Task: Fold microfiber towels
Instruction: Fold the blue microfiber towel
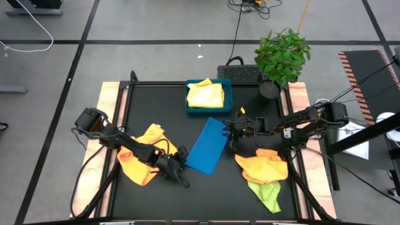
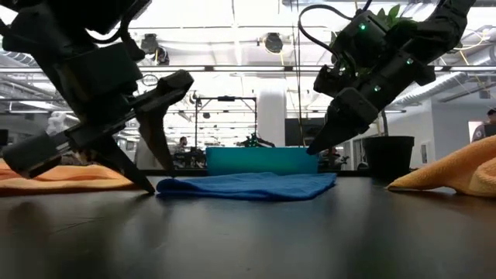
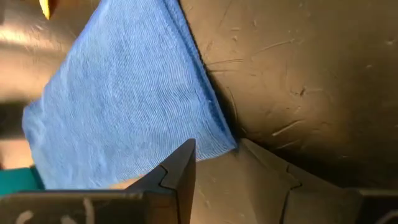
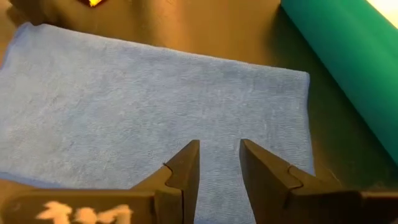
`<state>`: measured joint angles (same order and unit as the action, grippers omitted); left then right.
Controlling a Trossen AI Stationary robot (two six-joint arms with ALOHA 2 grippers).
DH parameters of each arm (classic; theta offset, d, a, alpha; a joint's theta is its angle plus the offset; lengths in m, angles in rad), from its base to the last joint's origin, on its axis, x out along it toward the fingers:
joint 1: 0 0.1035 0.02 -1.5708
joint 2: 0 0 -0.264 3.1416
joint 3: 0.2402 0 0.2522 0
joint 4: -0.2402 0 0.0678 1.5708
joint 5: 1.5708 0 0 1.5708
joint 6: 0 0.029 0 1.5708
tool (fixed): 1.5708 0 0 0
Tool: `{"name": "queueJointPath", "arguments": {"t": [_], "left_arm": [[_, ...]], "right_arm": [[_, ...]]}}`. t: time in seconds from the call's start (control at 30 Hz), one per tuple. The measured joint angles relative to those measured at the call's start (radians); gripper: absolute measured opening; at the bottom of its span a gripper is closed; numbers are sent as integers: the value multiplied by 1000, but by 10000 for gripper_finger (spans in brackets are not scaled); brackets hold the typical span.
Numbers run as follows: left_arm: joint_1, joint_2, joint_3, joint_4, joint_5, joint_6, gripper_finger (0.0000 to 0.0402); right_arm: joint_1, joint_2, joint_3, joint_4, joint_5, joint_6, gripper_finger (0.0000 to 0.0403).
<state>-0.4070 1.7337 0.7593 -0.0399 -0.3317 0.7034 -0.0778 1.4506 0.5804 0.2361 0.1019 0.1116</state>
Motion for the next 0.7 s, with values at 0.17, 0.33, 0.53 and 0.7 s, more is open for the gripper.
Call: {"name": "queueJointPath", "arguments": {"t": [0.17, 0.33, 0.53, 0.7], "left_arm": [[0, 7, 13, 24, -34, 66, 155], [1, 8, 13, 51, -44, 116, 181], [1, 10, 12, 59, -45, 139, 154], [1, 12, 11, 57, -35, 141, 82]], "right_arm": [[11, 0, 0, 0, 1, 0, 105], [27, 0, 0, 0, 1, 12, 105], [93, 0, 0, 43, -2, 17, 105], [149, 0, 0, 119, -2, 16, 105]]}}
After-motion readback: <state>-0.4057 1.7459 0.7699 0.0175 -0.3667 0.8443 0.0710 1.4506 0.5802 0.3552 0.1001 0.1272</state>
